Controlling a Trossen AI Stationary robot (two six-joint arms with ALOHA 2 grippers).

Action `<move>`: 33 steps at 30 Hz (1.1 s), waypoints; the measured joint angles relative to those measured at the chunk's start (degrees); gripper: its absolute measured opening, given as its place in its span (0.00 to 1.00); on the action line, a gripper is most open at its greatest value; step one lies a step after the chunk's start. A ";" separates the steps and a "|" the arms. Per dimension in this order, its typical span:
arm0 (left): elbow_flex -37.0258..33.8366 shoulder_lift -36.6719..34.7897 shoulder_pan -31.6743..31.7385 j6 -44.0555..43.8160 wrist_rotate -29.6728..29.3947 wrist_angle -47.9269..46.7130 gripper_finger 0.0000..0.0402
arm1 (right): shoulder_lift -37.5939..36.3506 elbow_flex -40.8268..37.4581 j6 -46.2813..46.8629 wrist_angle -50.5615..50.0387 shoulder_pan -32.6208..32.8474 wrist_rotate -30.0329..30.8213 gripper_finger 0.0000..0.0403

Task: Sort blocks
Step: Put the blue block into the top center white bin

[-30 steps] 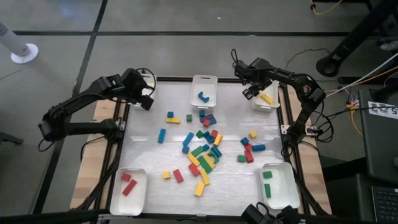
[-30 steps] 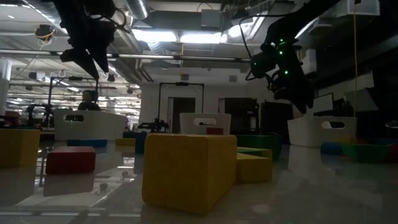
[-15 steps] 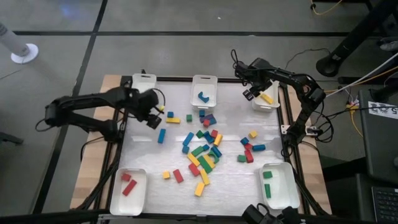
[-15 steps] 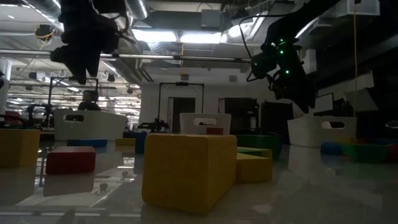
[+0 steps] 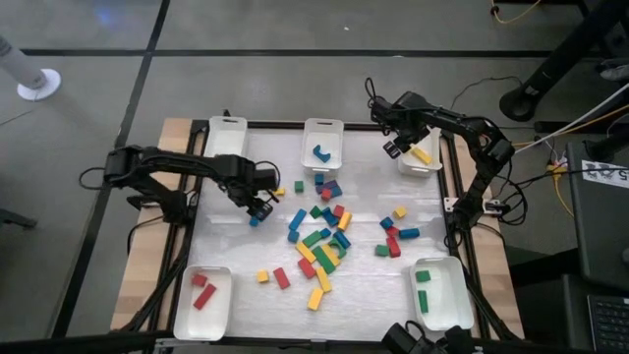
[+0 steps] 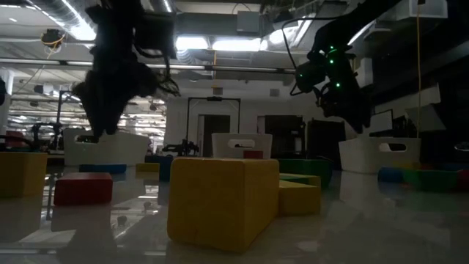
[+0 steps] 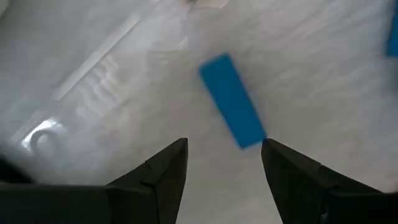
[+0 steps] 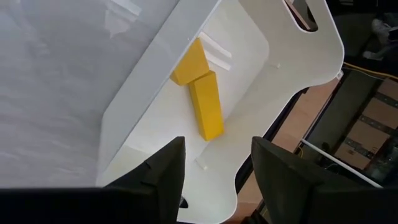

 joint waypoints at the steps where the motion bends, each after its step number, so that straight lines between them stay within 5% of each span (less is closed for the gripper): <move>1: 0.00 0.93 0.00 0.14 0.00 1.17 0.48 | 0.00 0.00 0.00 0.20 0.00 0.01 0.46; 27: 0.00 13.95 0.02 1.96 -0.01 5.27 0.48 | 0.00 0.02 -1.73 0.65 0.00 -0.03 0.46; 33: 0.00 13.95 0.02 5.50 0.00 5.27 0.37 | -0.65 0.02 -4.08 0.54 0.13 -1.52 0.46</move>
